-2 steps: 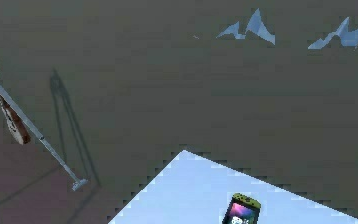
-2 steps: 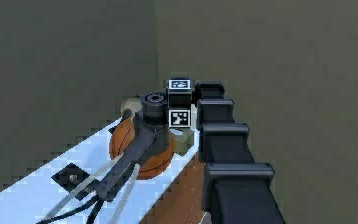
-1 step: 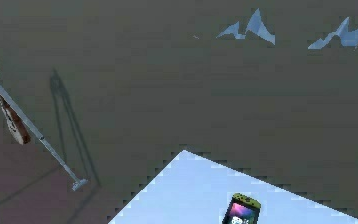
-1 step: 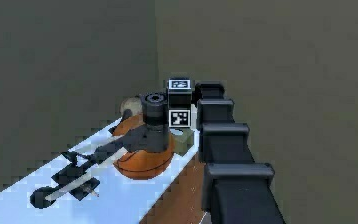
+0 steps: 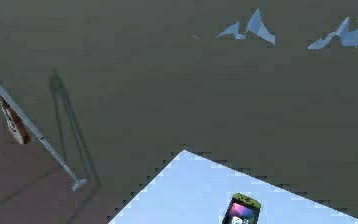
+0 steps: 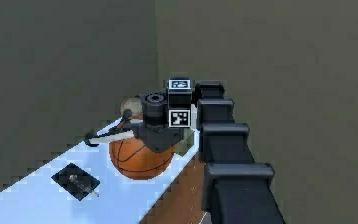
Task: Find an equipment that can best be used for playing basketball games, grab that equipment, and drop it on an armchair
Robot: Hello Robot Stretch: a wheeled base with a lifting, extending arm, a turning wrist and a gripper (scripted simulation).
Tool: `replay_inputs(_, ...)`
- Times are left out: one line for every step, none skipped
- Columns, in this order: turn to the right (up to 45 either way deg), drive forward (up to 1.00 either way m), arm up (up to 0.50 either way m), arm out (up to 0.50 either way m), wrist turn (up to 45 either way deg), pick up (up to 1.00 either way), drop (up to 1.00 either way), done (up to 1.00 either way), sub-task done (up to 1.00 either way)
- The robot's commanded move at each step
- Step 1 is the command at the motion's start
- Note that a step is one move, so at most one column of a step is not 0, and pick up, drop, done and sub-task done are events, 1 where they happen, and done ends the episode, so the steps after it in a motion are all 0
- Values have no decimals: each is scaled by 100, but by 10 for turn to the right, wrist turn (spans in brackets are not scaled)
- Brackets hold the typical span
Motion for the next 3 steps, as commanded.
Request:
replay_inputs(0,0,0,0,180,0,0,0,0)
replay_inputs(0,0,-16,0,0,0,0,0,0)
replay_inputs(0,0,0,0,0,100,0,0,0)
